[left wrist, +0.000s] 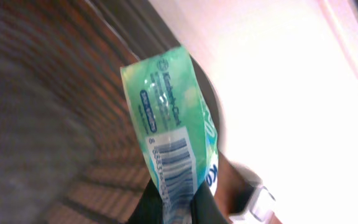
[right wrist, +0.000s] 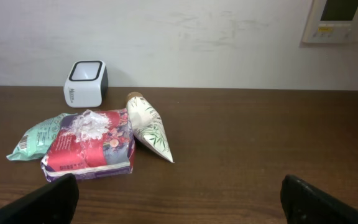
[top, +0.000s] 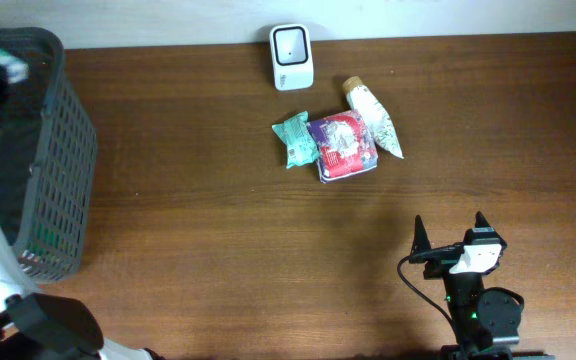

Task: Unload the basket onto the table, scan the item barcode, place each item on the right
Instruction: 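Reach into the basket and grasp the small teal box, then hold the teal box at the scanner and release it on the table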

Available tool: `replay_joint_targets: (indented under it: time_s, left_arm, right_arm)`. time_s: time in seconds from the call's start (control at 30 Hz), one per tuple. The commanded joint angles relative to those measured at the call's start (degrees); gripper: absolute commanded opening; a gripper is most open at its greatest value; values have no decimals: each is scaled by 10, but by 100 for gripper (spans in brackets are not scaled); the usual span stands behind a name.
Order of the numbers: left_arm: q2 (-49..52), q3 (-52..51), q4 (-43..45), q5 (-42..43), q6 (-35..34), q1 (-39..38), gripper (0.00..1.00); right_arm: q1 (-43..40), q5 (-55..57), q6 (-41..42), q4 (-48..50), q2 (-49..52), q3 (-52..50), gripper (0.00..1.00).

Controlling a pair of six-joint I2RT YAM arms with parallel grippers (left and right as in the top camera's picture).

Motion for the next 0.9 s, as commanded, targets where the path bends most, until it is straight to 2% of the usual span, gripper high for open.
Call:
replay_joint_targets:
  time_s: [0.0,0.1,0.2,0.33,0.47,0.57,0.73,0.77,0.87]
  left_arm:
    - [-21,2,-20,70,64,-72,0]
    - [-23,2,-23,61,136,-142,0]
    - [-23,2,-26,14,195,-211,0]
    - [-22,1,-77,9,231,-274,0]
    - [4,-10,-126,-59,231,-358,0]
    - [50,-28,-125,-117,224,-426,0]
    - [176,-31,-78,-149,224,-497,0]
    - [196,-31,-68,-161,215,-504,0]
    - [256,-31,-54,-236,90,-513,0]
  right_arm:
    - [5,4,5,-1,-3,-5,99]
    - [5,5,5,-1,-3,-5,98]
    - [5,5,5,-1,-3,-5,98]
    - [5,4,5,-1,-3,-5,99]
    - [5,4,5,-1,-3,-5,98]
    - [5,5,5,-1,-3,-5,98]
    - [5,5,5,-1,-3,-5,98]
    - [5,4,5,-1,-3,-5,98]
    - [5,4,5,-1,-3,-5,98]
